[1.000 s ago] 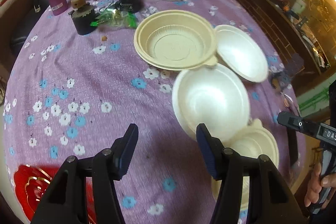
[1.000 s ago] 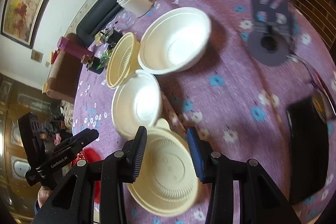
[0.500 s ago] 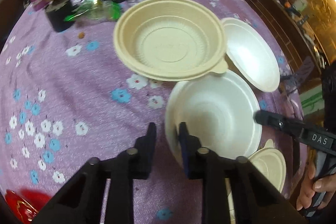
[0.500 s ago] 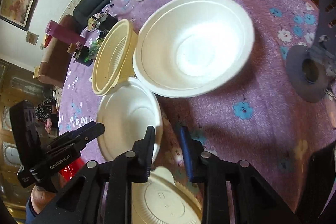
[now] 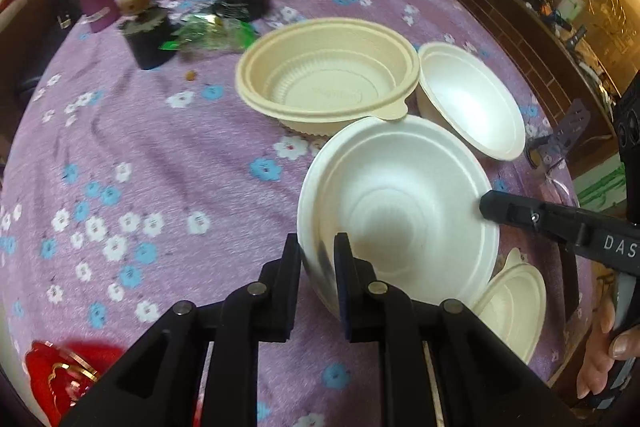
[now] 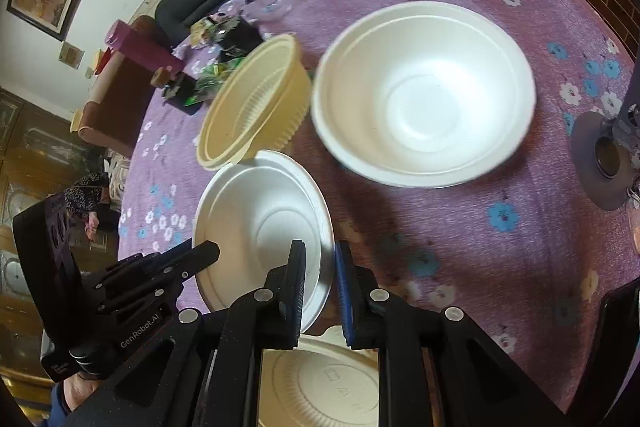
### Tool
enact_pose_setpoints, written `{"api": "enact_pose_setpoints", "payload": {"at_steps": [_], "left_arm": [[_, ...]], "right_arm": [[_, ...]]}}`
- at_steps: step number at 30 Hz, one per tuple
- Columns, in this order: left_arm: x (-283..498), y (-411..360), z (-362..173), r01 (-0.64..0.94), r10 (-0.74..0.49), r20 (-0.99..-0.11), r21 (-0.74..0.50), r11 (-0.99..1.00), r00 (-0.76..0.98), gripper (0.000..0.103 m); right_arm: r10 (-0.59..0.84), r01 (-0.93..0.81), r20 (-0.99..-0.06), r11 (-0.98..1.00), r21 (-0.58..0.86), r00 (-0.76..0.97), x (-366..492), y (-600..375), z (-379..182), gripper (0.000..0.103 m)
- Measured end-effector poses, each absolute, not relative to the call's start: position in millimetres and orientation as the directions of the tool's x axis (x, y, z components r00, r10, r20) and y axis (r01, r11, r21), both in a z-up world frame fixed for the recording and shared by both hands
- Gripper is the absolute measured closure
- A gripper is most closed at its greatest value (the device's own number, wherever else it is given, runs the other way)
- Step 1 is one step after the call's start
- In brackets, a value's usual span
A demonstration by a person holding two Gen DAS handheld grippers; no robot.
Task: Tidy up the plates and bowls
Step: 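Move the left gripper to the white bowl and grasp its rim, then carry the white bowl with the left gripper over the red plate stack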
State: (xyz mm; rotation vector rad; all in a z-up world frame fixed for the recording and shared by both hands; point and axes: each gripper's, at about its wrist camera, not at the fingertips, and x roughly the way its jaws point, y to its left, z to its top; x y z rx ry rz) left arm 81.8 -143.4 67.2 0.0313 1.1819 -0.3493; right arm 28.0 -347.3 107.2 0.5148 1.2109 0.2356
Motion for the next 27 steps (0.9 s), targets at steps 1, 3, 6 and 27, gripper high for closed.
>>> {"api": "enact_pose_setpoints", "payload": {"at_steps": [1,3,6,27], "left_arm": [[79.9,-139.3,70.5,0.276,-0.253,-0.906,-0.16,0.948,0.34,0.089],[75.1,-128.8,78.1,0.256,-0.262,-0.897,-0.176,0.95,0.357,0.089],[66.8,-116.2,88.7,0.233,-0.261,-0.886,-0.181,0.956,0.382,0.088],[9.2,-55.9,106.1,0.151,-0.173,-0.873,-0.116,0.982,0.456,0.087]], "right_arm": [[0.445,0.084,-0.824,0.861,0.501,0.351,26.7,-342.8,110.6,0.087],[0.451,0.06,-0.82,0.863,0.501,0.354,24.9,-335.7,114.7,0.087],[0.465,0.038,-0.812,0.86,0.509,0.354,21.9,-323.4,120.7,0.087],[0.537,-0.079,-0.777,0.836,0.544,0.328,-8.0,-255.1,142.3,0.086]]}}
